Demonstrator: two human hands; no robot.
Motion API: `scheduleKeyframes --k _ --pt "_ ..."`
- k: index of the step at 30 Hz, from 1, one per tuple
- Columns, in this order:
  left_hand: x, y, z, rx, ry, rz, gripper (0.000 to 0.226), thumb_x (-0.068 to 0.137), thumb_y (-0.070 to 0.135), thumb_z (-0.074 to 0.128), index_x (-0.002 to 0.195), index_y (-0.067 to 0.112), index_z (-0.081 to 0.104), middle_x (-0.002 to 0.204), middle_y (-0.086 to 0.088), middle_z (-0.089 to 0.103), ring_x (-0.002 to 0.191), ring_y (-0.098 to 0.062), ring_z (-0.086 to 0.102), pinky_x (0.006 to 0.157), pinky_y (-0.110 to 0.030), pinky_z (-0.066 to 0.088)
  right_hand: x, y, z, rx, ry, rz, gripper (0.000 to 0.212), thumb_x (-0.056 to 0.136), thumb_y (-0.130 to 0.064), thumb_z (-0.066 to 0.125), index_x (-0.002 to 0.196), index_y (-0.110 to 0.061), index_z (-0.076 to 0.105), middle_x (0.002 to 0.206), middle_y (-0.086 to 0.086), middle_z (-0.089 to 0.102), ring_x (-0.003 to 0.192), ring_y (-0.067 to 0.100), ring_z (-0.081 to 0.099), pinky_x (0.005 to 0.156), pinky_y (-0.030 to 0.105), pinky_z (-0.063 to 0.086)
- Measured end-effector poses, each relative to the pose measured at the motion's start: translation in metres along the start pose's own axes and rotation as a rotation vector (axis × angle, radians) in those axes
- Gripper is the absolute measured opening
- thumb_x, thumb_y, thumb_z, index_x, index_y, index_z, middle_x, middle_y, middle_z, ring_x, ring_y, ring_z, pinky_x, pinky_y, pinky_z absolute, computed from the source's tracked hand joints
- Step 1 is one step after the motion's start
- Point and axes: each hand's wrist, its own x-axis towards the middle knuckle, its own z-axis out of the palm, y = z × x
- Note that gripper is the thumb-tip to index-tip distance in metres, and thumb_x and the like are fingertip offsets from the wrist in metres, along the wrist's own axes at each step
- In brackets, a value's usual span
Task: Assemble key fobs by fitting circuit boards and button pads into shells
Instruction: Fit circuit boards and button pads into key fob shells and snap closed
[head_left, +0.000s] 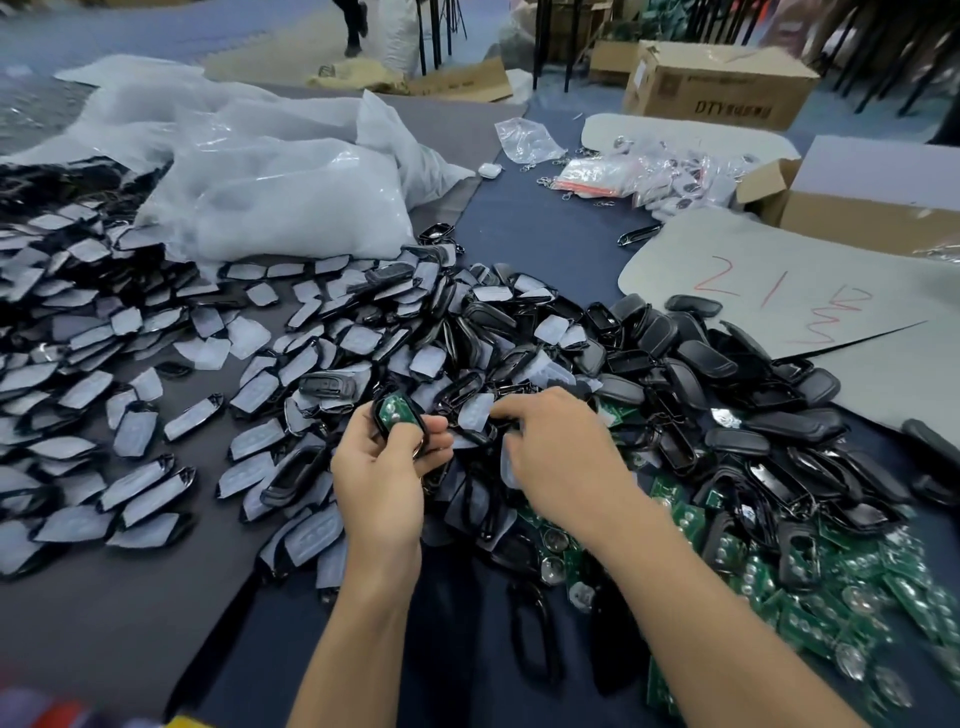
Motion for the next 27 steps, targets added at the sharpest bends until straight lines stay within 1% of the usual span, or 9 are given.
scheduleKeyframes --k 4,8,11,13,14,17,20,23,27 --pt "-0.001 0.006 -0.005 -0.016 -0.016 0.014 0.018 0.094 -0.003 0.053 0.089 0.008 0.067 0.081 -0.007 0.077 0.070 -0.018 0.074 0.067 -0.023 0.060 -0.002 0.002 0.002 -0.221 -0.089 -0.018 0.036 0.088 -0.014 0.064 0.125 -0.018 0.067 0.124 0.006 0.063 0.123 0.031 0.050 0.100 0.043 0.047" --pt "-0.003 0.006 -0.008 -0.018 -0.019 0.031 0.021 0.094 -0.004 0.053 0.088 0.011 0.067 0.079 -0.006 0.076 0.069 -0.016 0.073 0.065 -0.022 0.059 -0.015 0.012 0.008 -0.083 0.010 -0.010 0.024 0.083 -0.020 0.074 0.106 -0.024 0.069 0.137 -0.004 0.061 0.130 0.022 0.046 0.107 0.036 0.037" --pt "-0.009 0.005 0.000 0.002 -0.062 0.021 0.022 0.094 -0.003 0.053 0.087 0.012 0.066 0.078 -0.005 0.076 0.066 -0.015 0.071 0.061 -0.021 0.058 -0.029 0.014 0.004 0.217 0.119 0.123 0.024 0.081 -0.022 0.080 0.083 -0.032 0.058 0.092 -0.013 0.066 0.087 0.011 0.059 0.076 0.027 0.047" --pt "-0.018 0.005 0.009 0.031 -0.123 0.014 0.023 0.089 -0.001 0.055 0.082 0.018 0.066 0.079 -0.006 0.077 0.064 -0.014 0.070 0.056 -0.021 0.055 -0.040 0.019 -0.002 0.375 0.105 0.222 0.027 0.080 -0.020 0.080 0.079 -0.030 0.055 0.073 -0.003 0.067 0.054 0.005 0.050 0.054 0.020 0.043" --pt "-0.023 0.006 0.013 0.058 -0.160 0.008 0.025 0.085 0.003 0.056 0.077 0.024 0.066 0.080 -0.006 0.077 0.062 -0.014 0.068 0.053 -0.022 0.053 -0.045 0.022 -0.007 0.466 0.104 0.260 0.027 0.079 -0.017 0.079 0.079 -0.027 0.054 0.069 0.002 0.067 0.048 0.007 0.044 0.050 0.021 0.040" --pt "-0.038 0.004 0.023 0.181 -0.265 -0.033 0.021 0.073 0.013 0.059 0.069 0.034 0.063 0.075 -0.001 0.075 0.058 -0.016 0.059 0.049 -0.028 0.046 -0.064 0.031 -0.022 0.914 0.152 0.378 0.029 0.080 0.001 0.076 0.079 -0.018 0.055 0.068 0.013 0.063 0.054 0.015 0.051 0.054 0.027 0.045" --pt "-0.054 0.000 0.030 0.267 -0.327 -0.097 0.020 0.066 0.013 0.061 0.069 0.032 0.056 0.060 0.003 0.050 0.057 -0.019 0.041 0.053 -0.037 0.032 -0.079 0.039 -0.030 1.311 0.196 0.460 0.030 0.085 0.013 0.071 0.086 -0.013 0.056 0.081 0.013 0.068 0.062 0.016 0.062 0.057 0.023 0.054" --pt "-0.073 0.000 0.038 0.210 -0.427 -0.151 0.019 0.060 0.018 0.059 0.077 0.027 0.061 0.063 0.000 0.046 0.059 -0.019 0.038 0.055 -0.034 0.032 -0.089 0.045 -0.030 1.385 0.258 0.492 0.026 0.086 0.015 0.070 0.087 -0.010 0.060 0.074 0.005 0.072 0.061 0.013 0.064 0.058 0.022 0.057" --pt "-0.090 -0.003 0.052 0.184 -0.528 -0.176 0.028 0.063 0.036 0.066 0.089 0.030 0.073 0.060 -0.001 0.049 0.054 -0.016 0.038 0.046 -0.024 0.032 -0.096 0.051 -0.028 1.297 0.320 0.479 0.025 0.084 0.013 0.073 0.089 -0.010 0.064 0.075 0.005 0.073 0.062 0.013 0.065 0.060 0.023 0.057"
